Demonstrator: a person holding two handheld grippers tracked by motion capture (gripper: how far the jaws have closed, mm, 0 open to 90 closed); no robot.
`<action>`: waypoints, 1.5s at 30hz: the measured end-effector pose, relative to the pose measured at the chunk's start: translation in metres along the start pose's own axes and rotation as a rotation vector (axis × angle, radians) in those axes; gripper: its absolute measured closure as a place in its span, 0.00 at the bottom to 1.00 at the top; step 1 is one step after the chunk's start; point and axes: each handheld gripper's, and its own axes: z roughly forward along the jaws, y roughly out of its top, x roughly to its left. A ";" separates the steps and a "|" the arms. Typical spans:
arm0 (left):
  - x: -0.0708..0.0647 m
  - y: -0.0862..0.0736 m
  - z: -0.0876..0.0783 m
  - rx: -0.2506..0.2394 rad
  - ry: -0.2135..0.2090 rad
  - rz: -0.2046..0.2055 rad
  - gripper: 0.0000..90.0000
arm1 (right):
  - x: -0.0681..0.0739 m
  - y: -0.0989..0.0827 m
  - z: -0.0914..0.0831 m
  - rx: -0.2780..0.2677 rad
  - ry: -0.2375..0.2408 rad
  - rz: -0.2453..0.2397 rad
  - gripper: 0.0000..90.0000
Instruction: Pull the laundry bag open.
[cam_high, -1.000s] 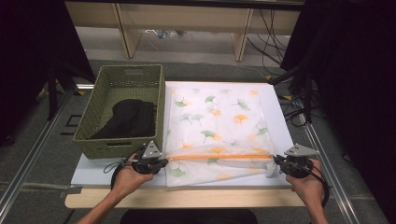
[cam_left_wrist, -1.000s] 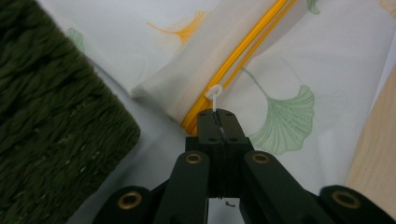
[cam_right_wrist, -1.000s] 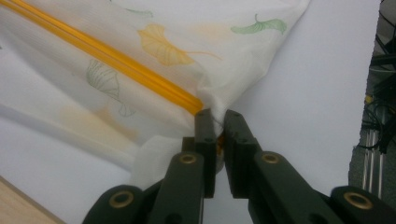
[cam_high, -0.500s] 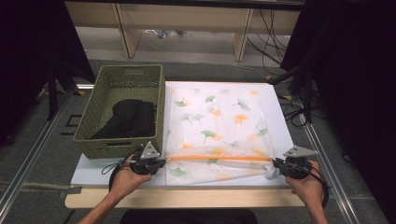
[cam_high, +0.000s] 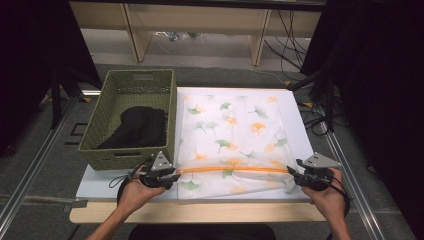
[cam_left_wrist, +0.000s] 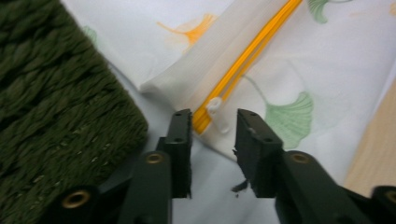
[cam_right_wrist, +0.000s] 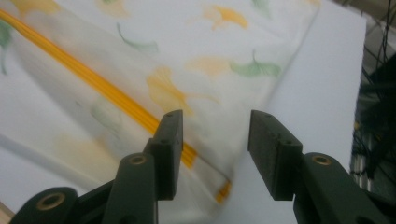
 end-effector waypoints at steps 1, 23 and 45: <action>-0.002 0.001 -0.001 -0.003 -0.008 0.009 0.69 | 0.003 0.003 0.001 -0.006 0.012 -0.009 0.63; -0.022 -0.001 -0.008 -0.019 -0.027 -0.072 0.43 | 0.065 0.045 0.084 0.088 0.266 -0.226 0.52; -0.022 0.003 -0.005 -0.030 -0.024 -0.061 0.42 | 0.068 0.057 0.102 0.080 0.161 -0.294 0.53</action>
